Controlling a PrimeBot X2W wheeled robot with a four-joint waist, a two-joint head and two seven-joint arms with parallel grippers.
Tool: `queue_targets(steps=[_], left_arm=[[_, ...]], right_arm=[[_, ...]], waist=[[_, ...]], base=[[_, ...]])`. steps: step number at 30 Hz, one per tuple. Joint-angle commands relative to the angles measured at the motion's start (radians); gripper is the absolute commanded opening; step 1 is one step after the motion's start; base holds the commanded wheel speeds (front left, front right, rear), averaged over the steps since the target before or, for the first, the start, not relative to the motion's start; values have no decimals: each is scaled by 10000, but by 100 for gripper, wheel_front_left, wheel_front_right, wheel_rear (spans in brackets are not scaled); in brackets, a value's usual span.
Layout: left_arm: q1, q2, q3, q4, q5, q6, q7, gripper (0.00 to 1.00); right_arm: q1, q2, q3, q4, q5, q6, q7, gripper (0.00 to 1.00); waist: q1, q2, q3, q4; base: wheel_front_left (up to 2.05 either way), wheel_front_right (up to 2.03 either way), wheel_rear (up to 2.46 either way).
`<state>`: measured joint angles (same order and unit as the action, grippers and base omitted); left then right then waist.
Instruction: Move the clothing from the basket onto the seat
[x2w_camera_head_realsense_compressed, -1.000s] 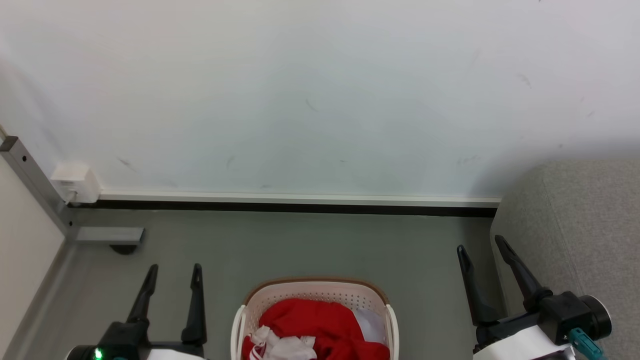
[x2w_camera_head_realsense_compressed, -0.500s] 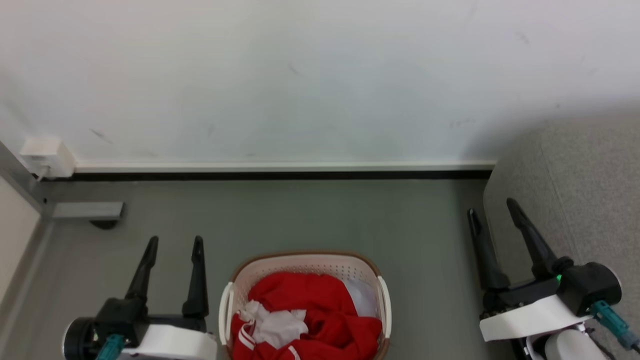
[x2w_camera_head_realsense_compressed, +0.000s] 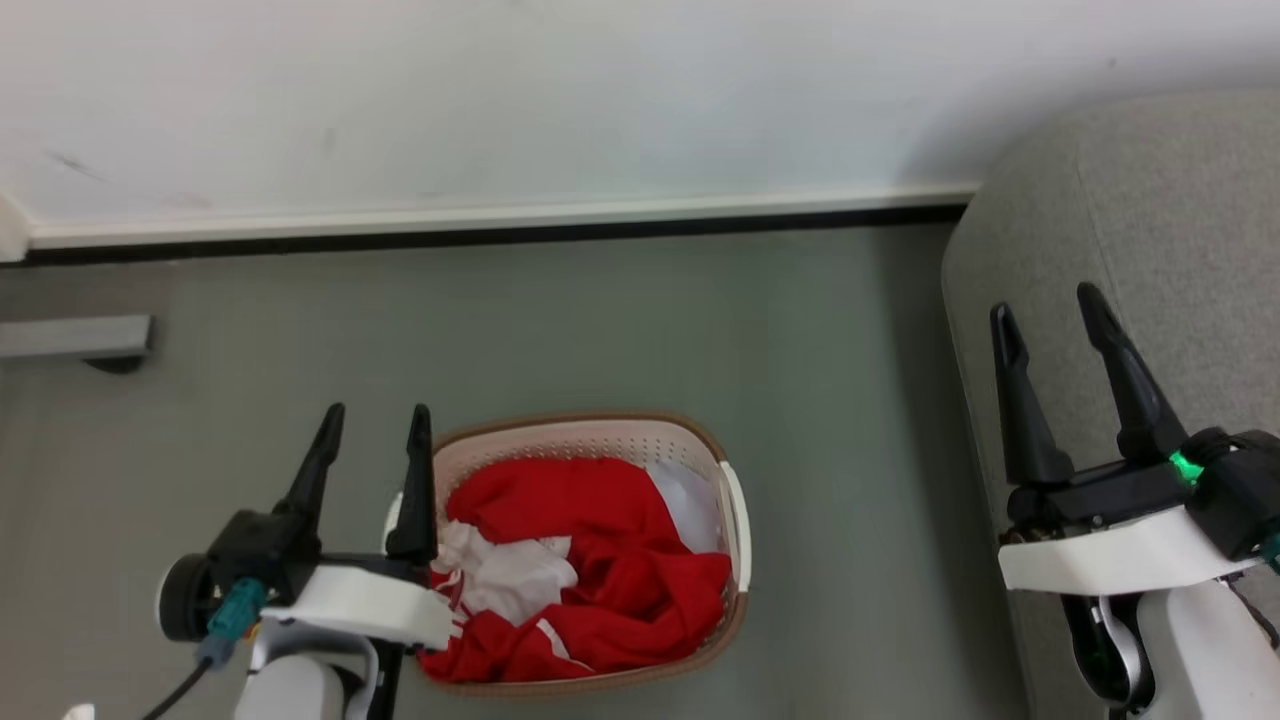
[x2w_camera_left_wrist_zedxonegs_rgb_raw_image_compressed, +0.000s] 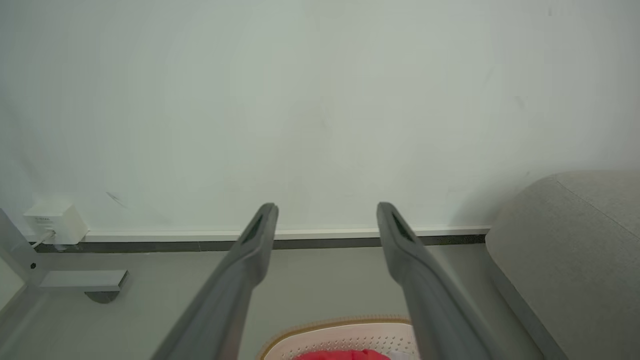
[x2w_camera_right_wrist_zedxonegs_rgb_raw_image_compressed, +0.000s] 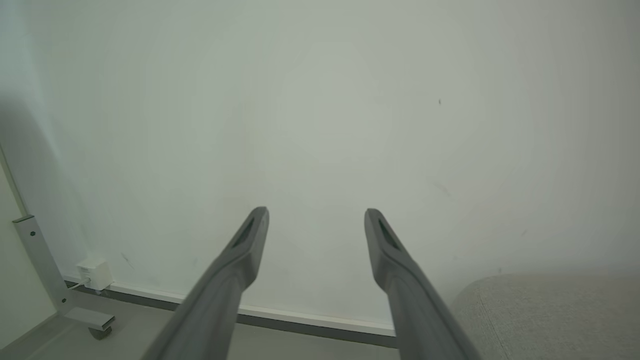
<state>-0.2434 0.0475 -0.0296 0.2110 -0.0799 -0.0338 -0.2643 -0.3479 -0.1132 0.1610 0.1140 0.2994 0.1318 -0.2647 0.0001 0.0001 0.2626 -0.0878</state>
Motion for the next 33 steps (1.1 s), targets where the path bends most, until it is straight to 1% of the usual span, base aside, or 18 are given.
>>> queue_targets(steps=[1, 6, 10, 11, 14, 17, 25, 29, 33], left_arm=[[-313, 55, 49, 249, -74, -98, -5, 100], [-993, 78, 100, 1217, 25, -325, -3, 100], [-1568, 266, -108, 2692, 223, -487, -3, 100], [-1568, 266, -108, 2692, 223, -487, -3, 100], [-2231, 364, -257, 4082, 239, -593, 32, 100], [-2930, 424, -380, 5352, 156, -695, 307, 100], [-4662, 491, -1080, 7961, -195, -954, 1544, 100], [-5250, 431, -1717, 9067, -526, -960, 2649, 100], [-5654, 405, -2559, 9737, -1150, -964, 3883, 100]], right_arm=[[-199, 68, -58, -112, 201, -21, 6, 100], [-534, 140, 9, -325, 480, -19, 6, 100], [-737, 235, -123, -472, 600, -21, 6, 100], [-737, 235, -123, -472, 600, -21, 6, 100], [-892, 334, -265, -660, 856, -19, 6, 100], [-1003, 364, -325, -822, 947, -21, 8, 100], [-1458, 425, -453, -1244, 1008, -19, 6, 100], [-1630, 527, -455, -1431, 1328, -21, 6, 100], [-1692, 580, -413, -1639, 1436, -19, 6, 100]], waist=[[-1, -1, 507, -308], [-1, -1, 1151, -625], [-1, -1, 1575, -807], [-1, -1, 1575, -807], [-1, -1, 1883, -893], [-1, -1, 2219, -971], [-1, -1, 3181, -1200], [-1, -1, 3578, -1330], [-1, -1, 3899, -1470]], base=[[0, 0, 0], [0, 0, 0], [0, 0, 0], [0, 0, 0], [0, 0, 0], [0, 0, 0], [0, 0, 0], [0, 0, 0], [0, 0, 0]])
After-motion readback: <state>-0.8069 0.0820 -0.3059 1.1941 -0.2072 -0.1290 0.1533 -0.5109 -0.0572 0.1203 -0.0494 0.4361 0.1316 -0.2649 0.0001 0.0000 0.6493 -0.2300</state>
